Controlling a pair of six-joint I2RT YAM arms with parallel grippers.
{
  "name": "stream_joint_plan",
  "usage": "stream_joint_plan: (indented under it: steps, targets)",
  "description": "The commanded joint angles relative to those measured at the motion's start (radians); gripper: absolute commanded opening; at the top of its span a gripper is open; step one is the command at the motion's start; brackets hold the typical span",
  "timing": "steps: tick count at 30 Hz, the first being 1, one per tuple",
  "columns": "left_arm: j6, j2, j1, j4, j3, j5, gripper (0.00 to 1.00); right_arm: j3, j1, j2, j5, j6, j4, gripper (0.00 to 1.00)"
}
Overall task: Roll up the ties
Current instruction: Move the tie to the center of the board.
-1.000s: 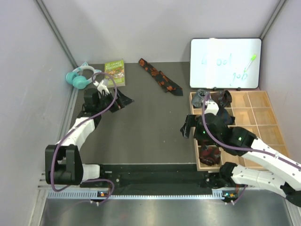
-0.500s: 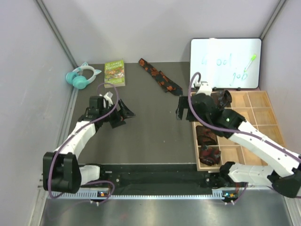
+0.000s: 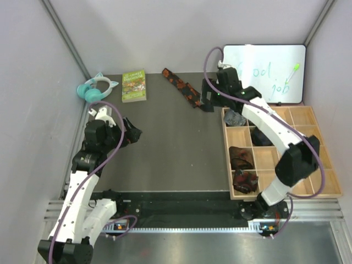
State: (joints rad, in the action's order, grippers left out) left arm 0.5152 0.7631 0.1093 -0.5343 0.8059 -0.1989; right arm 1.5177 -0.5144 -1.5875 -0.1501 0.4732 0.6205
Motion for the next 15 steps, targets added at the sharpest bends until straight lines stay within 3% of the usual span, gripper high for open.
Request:
stream_joint_plan:
  steps: [1, 8, 15]
  targets:
    - [-0.067, -0.041, 0.001, -0.110, 0.012, 0.101, 0.99, 0.148, 0.053, -0.138, 0.147, -0.041, -0.096, 0.99]
    - [-0.086, -0.148, 0.001, -0.092, -0.054, 0.191, 0.98, 0.393, 0.086, -0.423, 0.081, -0.059, -0.062, 0.98]
    - [-0.080, -0.127, 0.001, -0.099, -0.053, 0.219, 0.94, 0.594, 0.140, -0.641, 0.121, -0.041, -0.078, 0.99]
